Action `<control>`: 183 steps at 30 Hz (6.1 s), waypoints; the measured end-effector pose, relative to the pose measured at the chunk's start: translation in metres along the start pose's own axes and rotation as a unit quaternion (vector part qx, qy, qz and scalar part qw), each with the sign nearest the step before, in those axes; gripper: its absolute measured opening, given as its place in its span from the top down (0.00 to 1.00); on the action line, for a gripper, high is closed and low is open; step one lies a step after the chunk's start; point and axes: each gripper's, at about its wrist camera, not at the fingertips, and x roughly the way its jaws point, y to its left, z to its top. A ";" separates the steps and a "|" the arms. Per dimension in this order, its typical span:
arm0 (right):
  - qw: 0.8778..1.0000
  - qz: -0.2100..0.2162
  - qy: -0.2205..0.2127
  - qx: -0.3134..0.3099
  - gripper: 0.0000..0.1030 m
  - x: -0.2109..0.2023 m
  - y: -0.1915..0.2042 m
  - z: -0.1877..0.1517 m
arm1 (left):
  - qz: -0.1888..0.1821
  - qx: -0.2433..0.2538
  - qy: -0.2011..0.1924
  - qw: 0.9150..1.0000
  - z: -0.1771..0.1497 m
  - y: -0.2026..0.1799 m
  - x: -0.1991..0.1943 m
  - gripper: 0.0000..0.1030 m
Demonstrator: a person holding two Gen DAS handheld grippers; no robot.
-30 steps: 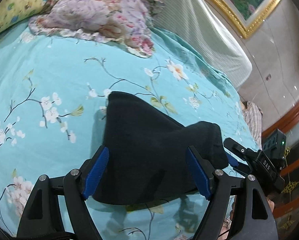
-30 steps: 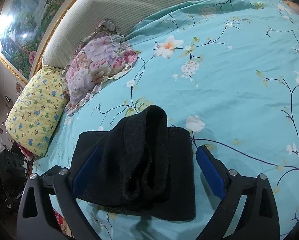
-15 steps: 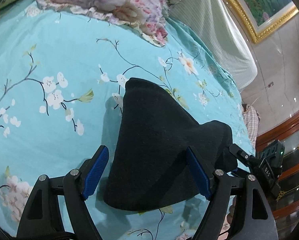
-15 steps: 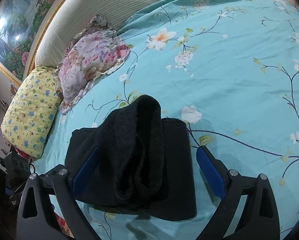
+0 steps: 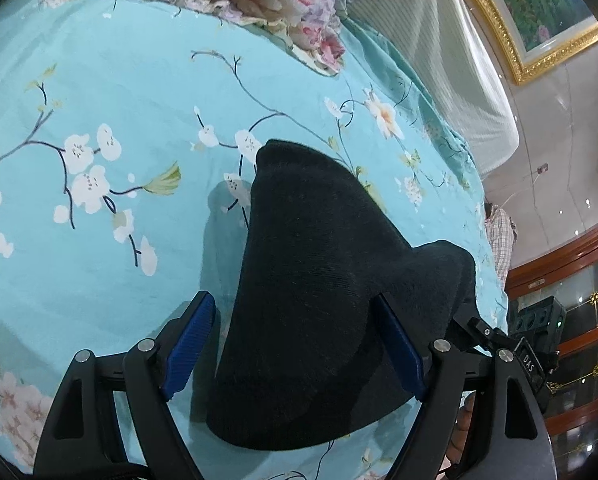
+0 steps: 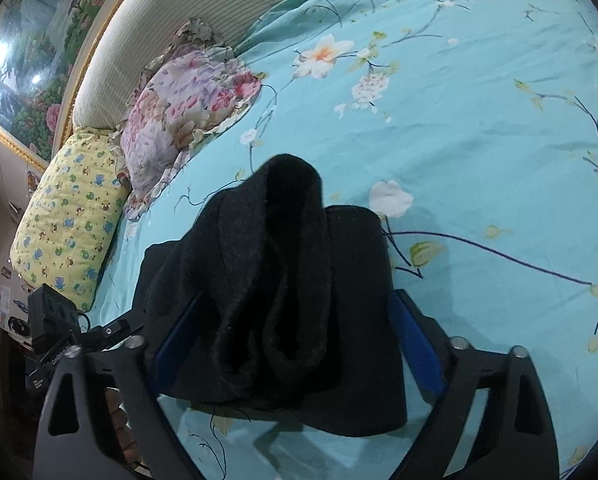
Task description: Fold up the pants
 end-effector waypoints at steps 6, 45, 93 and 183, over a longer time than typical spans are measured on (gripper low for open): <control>1.000 0.009 0.005 0.007 0.46 -0.003 -0.011 -0.005 | 0.007 0.004 0.009 1.000 0.001 -0.003 0.014 0.18; 0.997 0.054 -0.027 -0.055 0.62 -0.023 0.031 -0.008 | 0.003 0.046 -0.053 0.998 0.003 -0.024 -0.044 0.61; 0.977 0.132 0.046 -0.159 0.62 0.101 0.168 0.035 | 0.138 0.004 -0.169 0.976 0.069 0.060 -0.125 0.60; 0.930 0.054 -0.038 -0.362 0.05 0.103 0.178 -0.047 | 0.272 0.049 -0.170 0.946 -0.029 0.074 -0.096 0.21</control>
